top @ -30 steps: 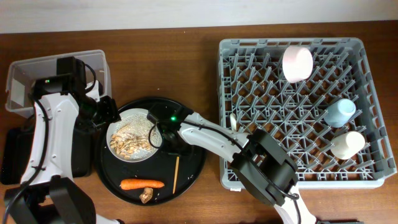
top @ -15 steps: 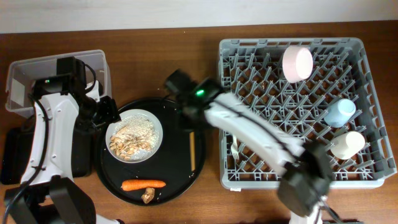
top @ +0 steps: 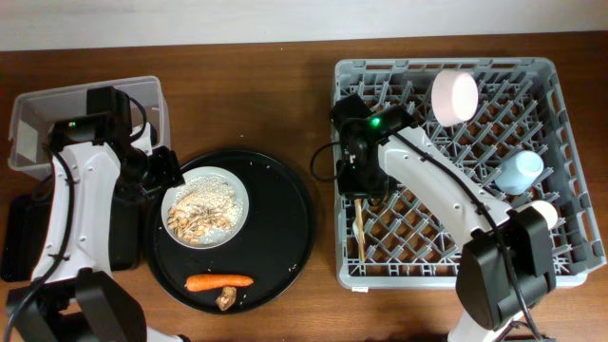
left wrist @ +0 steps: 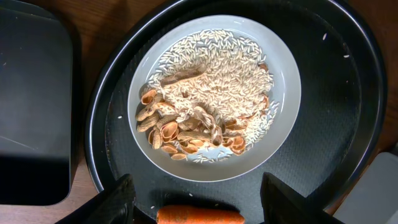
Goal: Sort waste into correct bins and load items into the dishwasher rack
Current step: 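Carry the chopsticks into the rack and release them, then lower the left gripper to the plate edge to grasp it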
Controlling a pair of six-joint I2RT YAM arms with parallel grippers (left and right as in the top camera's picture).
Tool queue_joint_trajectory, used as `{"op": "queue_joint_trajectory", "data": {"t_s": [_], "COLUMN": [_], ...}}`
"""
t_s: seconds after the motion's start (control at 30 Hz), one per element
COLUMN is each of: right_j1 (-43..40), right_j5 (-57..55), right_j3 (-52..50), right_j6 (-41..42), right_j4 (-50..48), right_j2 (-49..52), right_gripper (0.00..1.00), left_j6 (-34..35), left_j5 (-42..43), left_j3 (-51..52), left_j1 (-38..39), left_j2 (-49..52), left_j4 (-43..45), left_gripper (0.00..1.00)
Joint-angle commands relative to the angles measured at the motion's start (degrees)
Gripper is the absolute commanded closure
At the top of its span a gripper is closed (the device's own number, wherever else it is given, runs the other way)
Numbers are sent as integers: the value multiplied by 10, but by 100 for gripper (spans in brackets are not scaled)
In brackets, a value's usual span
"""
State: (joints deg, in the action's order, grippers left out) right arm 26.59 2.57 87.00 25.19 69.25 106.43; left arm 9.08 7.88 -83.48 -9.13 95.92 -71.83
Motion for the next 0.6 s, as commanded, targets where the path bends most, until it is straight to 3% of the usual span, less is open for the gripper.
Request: {"op": "queue_joint_trajectory", "data": {"t_s": [0.0, 0.13, 0.17, 0.33, 0.57], "right_j1": [-8, -37, -60, -186, -286], "right_j5": [3, 2, 2, 2, 2], "right_j3": [24, 93, 105, 105, 105], "right_j6": [-25, -25, -27, -108, -179], "right_j4": [16, 45, 51, 125, 178], "right_j2": [-8, -49, -72, -123, -123], "right_gripper": [64, 62, 57, 56, 56], "left_j6": [3, 3, 3, 9, 98], "left_j5": [-2, -2, -2, -2, -2], "left_j3": [-1, -1, -1, 1, 2], "left_j1": [0, 29, 46, 148, 238], "left_j2": [-14, -14, -14, 11, 137], "left_j4": [0, 5, 9, 42, 76], "left_gripper": [36, 36, 36, 36, 36]}}
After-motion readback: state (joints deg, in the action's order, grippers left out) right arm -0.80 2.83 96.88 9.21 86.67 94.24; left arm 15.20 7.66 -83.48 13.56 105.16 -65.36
